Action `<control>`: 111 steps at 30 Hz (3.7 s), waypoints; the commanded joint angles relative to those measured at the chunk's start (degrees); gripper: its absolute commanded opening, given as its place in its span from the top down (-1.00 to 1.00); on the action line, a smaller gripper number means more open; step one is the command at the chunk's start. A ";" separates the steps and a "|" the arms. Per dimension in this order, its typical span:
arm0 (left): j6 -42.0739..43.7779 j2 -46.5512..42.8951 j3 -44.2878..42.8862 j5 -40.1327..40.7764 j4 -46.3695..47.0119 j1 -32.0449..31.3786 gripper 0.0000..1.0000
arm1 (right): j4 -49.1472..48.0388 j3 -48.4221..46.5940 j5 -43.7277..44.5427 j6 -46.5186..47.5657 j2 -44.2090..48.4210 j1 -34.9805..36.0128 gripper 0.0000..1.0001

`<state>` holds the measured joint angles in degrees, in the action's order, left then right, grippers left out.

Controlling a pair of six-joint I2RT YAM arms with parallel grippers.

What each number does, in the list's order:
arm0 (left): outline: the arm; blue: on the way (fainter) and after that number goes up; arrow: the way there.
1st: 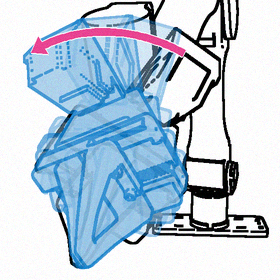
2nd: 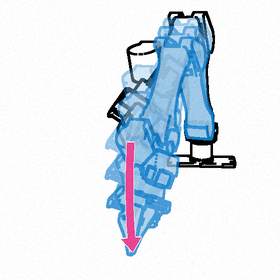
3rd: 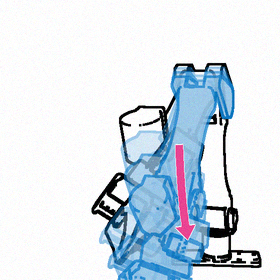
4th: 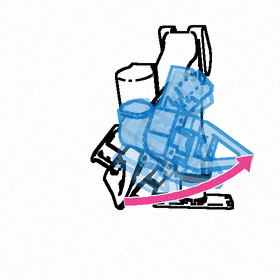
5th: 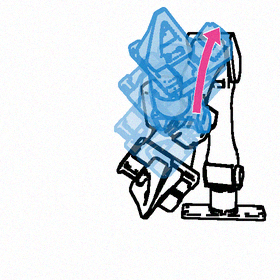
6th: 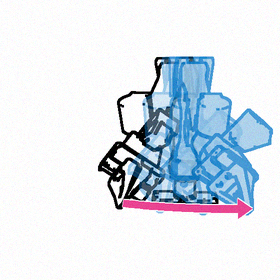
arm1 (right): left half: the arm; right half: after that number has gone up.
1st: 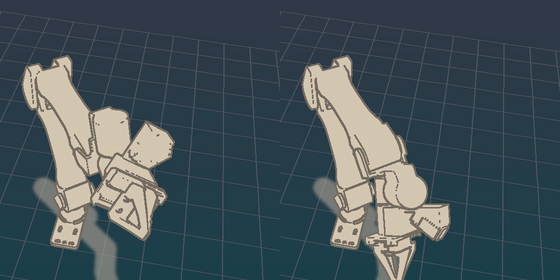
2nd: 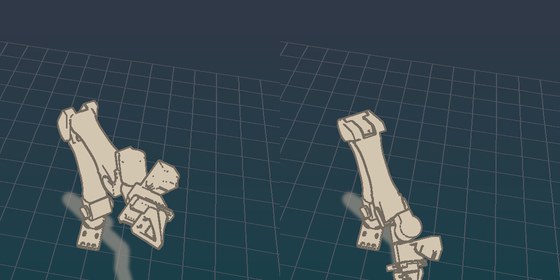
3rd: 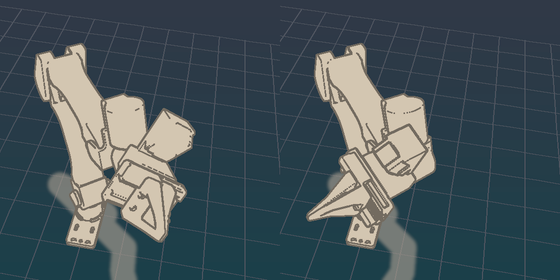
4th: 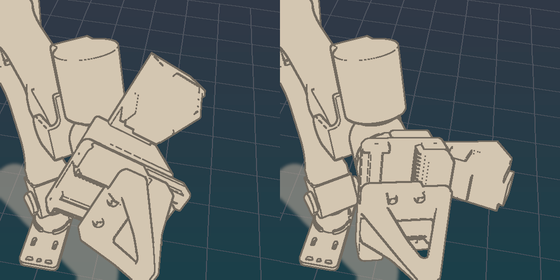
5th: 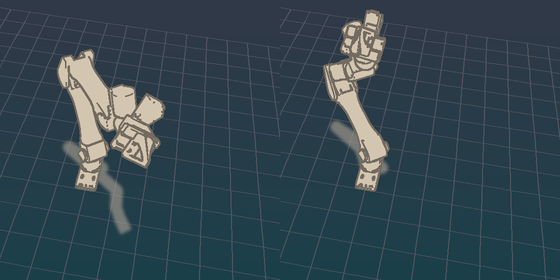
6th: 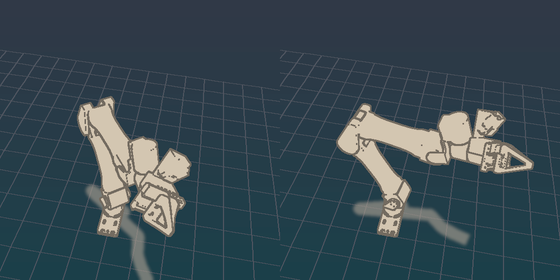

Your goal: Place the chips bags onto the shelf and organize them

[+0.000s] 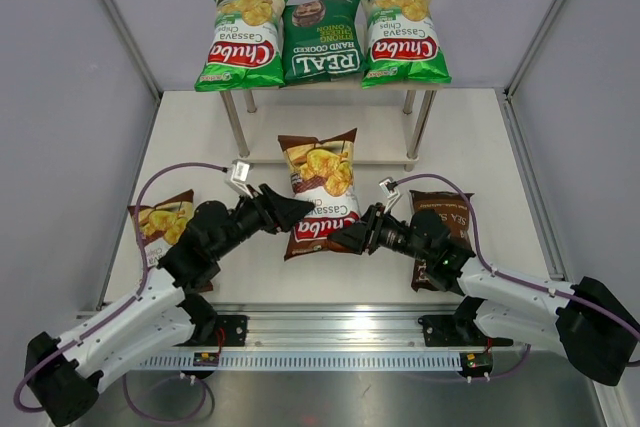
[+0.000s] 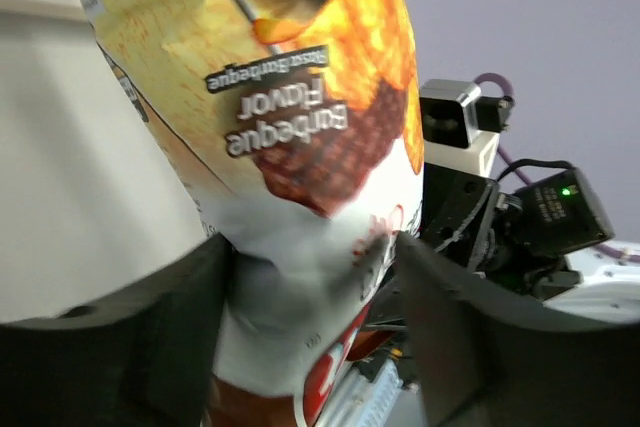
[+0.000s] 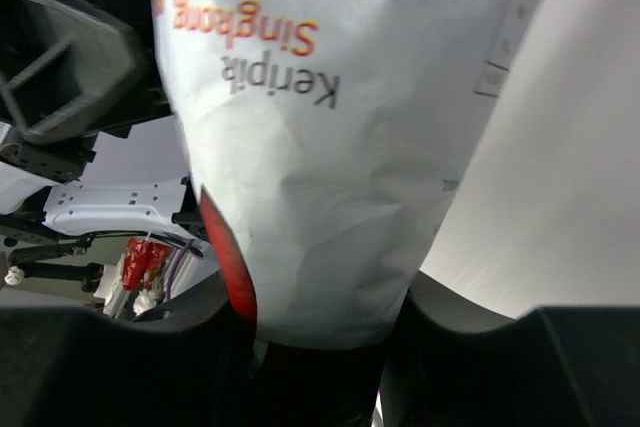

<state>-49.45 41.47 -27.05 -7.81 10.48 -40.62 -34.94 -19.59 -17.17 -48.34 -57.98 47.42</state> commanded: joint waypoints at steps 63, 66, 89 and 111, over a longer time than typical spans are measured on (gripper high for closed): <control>27.04 -37.25 -20.85 33.56 -56.01 0.02 -0.98 | 4.70 -78.49 -17.64 -6.42 -80.54 -13.93 0.60; 27.04 -37.34 -20.85 33.57 -56.01 0.02 -0.98 | 5.84 -79.02 -16.24 -6.33 -80.19 -13.67 0.36; 25.37 -34.54 -21.47 36.81 -57.59 0.02 -0.98 | 13.84 -58.37 -0.77 -1.59 -58.75 -14.55 -0.99; 22.56 5.37 -22.09 12.24 -55.31 53.58 -0.98 | 23.77 -27.45 -6.82 9.05 -19.75 -13.40 -0.99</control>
<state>-28.47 45.54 -49.93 16.99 -49.41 1.10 -12.62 -50.17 -22.28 -43.13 -83.53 33.47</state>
